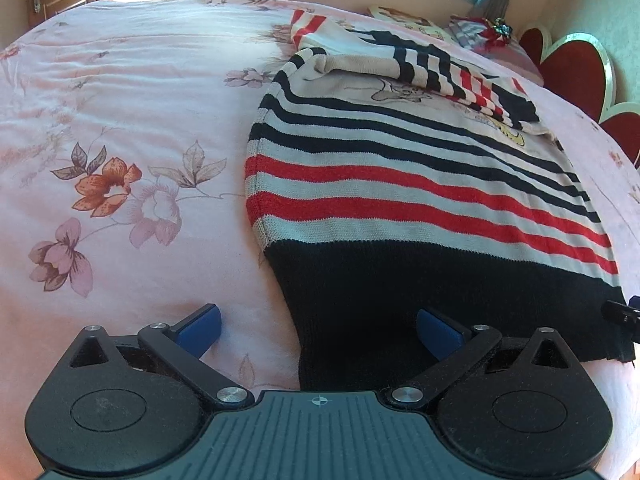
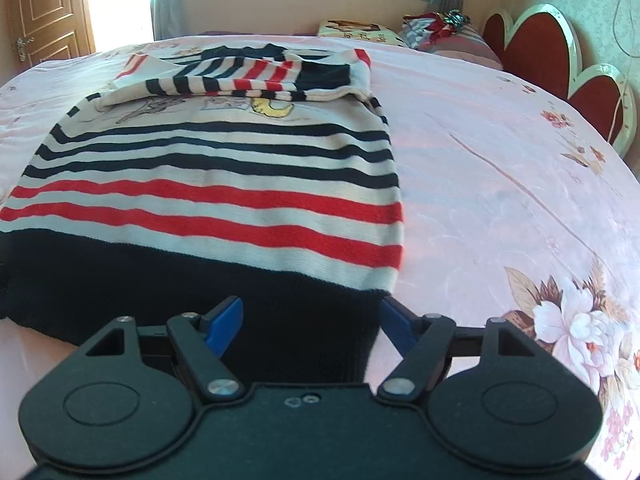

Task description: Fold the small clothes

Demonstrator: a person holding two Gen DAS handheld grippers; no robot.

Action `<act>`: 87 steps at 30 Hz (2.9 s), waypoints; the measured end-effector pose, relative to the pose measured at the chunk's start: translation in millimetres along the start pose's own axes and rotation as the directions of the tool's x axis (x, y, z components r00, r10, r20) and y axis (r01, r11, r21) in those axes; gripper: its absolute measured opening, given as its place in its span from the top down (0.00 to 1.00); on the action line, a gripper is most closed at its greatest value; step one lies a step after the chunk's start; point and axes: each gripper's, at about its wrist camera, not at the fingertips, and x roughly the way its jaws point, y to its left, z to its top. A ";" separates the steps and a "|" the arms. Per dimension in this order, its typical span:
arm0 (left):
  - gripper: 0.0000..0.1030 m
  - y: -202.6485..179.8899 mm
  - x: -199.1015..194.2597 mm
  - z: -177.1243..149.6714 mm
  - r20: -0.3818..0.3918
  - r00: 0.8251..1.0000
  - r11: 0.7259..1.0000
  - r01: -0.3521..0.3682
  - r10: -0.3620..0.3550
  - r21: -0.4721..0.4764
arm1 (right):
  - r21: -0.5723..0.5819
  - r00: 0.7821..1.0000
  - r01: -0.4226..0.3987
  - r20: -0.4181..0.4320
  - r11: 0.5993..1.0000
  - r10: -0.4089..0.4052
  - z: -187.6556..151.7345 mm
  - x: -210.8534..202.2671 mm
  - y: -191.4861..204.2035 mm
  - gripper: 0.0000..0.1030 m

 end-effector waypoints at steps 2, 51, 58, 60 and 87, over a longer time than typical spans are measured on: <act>0.19 -7.7 -1.7 -1.4 0.010 1.000 0.999 0.000 0.000 0.045 | 0.012 1.000 0.004 -0.015 1.000 -0.004 -4.3 0.3 -5.2 0.28; 0.90 -48.1 122.1 306.9 0.257 0.955 0.987 0.156 -0.146 -0.021 | 0.278 0.928 -0.355 0.218 0.893 0.301 260.1 134.3 -65.6 0.88; 0.88 -42.9 187.2 335.2 0.100 0.990 0.992 0.105 -0.098 -0.072 | 0.311 0.954 -0.297 0.141 0.903 0.265 292.4 210.6 -69.8 0.64; 0.80 -41.1 182.3 337.3 0.104 0.988 0.991 0.123 -0.117 -0.052 | 0.298 0.947 -0.310 0.179 0.903 0.267 298.1 210.0 -74.9 0.55; 0.95 -47.6 190.0 318.5 0.110 0.990 0.972 0.056 -0.083 0.229 | -0.051 0.939 -0.319 0.121 0.946 0.323 305.4 229.5 -39.6 0.90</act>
